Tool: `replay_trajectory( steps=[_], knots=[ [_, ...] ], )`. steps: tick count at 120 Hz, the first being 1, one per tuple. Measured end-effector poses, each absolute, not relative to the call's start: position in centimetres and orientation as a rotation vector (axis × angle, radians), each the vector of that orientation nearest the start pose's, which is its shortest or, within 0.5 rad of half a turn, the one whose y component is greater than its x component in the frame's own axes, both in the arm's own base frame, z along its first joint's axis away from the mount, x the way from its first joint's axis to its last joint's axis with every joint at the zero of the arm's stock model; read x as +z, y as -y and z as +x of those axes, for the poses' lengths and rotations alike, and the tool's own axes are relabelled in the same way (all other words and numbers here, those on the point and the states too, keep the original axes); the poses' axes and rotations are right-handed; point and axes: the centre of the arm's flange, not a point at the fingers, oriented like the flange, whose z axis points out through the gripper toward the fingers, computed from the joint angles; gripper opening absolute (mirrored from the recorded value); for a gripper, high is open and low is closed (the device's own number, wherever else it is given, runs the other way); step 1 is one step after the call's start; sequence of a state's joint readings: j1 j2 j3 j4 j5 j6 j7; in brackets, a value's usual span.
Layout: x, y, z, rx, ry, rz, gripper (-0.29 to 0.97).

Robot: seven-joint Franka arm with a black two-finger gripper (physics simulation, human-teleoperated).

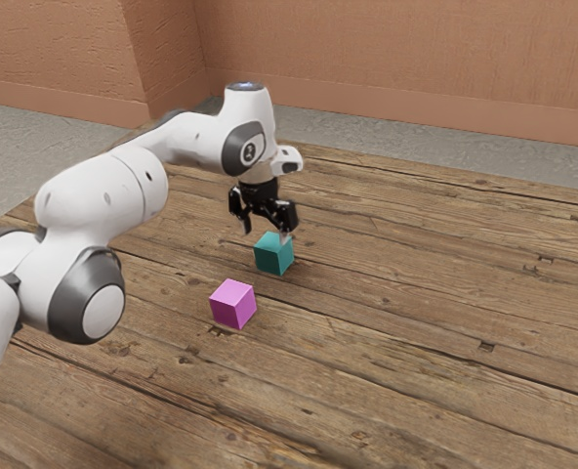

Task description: Pick up the blue block with one arm, and put the blue block on the pink block with one arm

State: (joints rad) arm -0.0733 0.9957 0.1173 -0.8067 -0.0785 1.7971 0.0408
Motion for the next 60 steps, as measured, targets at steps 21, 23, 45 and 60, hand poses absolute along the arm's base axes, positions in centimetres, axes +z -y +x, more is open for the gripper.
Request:
replay_trajectory(
  steps=[21, 23, 45, 60],
  knots=[
    [31.6, 1.1, 79.8, -0.054, -0.073, -3.114, 0.68],
    [31.5, 1.2, 79.9, -0.058, -0.076, -3.114, 0.68],
    [29.1, 1.5, 80.2, -0.051, -0.100, -3.114, 0.68],
    [28.0, 1.1, 80.3, -0.046, -0.101, -3.116, 0.68]
  ],
)
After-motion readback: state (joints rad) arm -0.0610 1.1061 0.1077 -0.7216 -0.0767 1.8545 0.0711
